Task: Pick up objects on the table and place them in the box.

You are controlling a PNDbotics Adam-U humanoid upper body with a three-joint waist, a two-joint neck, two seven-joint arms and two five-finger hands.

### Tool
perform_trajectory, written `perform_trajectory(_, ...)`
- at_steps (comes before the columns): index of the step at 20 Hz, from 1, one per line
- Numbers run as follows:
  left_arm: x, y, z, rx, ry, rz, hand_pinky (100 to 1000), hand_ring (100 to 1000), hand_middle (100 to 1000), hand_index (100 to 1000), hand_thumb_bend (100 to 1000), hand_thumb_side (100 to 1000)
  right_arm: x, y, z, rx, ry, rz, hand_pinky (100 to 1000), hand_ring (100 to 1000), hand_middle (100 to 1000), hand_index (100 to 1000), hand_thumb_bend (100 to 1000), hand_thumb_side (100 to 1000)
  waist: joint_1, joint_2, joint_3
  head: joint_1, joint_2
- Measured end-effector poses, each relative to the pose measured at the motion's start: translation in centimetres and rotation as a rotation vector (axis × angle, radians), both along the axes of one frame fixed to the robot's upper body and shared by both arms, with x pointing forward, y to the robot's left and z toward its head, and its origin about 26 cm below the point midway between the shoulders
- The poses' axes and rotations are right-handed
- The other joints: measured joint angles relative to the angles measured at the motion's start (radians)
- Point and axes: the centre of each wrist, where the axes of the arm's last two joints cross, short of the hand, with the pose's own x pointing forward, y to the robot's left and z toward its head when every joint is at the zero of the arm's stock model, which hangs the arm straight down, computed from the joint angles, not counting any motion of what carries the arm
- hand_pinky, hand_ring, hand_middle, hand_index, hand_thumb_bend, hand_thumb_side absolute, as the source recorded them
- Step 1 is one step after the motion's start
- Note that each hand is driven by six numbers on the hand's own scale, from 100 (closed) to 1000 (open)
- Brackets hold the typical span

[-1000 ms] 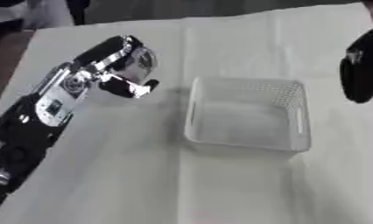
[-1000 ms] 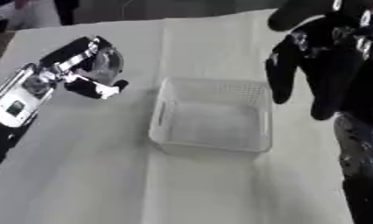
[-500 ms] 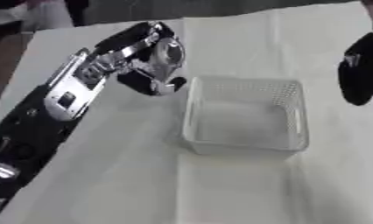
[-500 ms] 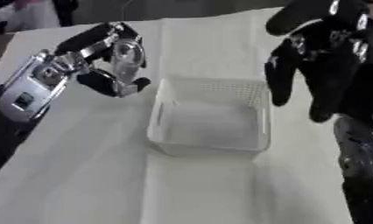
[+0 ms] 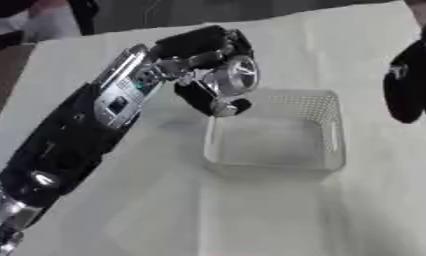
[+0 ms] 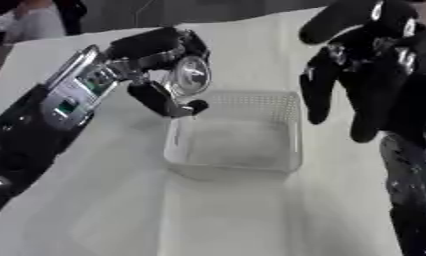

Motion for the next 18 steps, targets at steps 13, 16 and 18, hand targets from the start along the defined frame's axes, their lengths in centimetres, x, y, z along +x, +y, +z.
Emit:
perform_trajectory(13, 2.7, -2.4, -4.3, 0.186, 0.057, -0.027, 100, 253, 261, 407, 100, 185, 0.0, 0.0, -0.2, -0.009, 0.006, 0.001, 231, 385, 757, 447, 100, 889, 0.026, -0.009, -0.026, 0.000, 0.000)
perform_trajectory(16, 3.4, -2.6, -4.9, 0.298, 0.041, -0.024, 145, 312, 331, 460, 100, 398, -0.1, 0.0, -0.3, -0.017, 0.011, 0.003, 231, 385, 757, 446, 100, 889, 0.030, -0.018, -0.025, 0.000, 0.000)
perform_trajectory(18, 3.7, -2.8, -5.2, 0.373, 0.032, -0.021, 229, 367, 399, 512, 100, 608, 0.0, -0.1, -0.4, -0.020, 0.013, 0.001, 232, 385, 757, 447, 100, 889, 0.031, -0.024, -0.025, -0.001, 0.000)
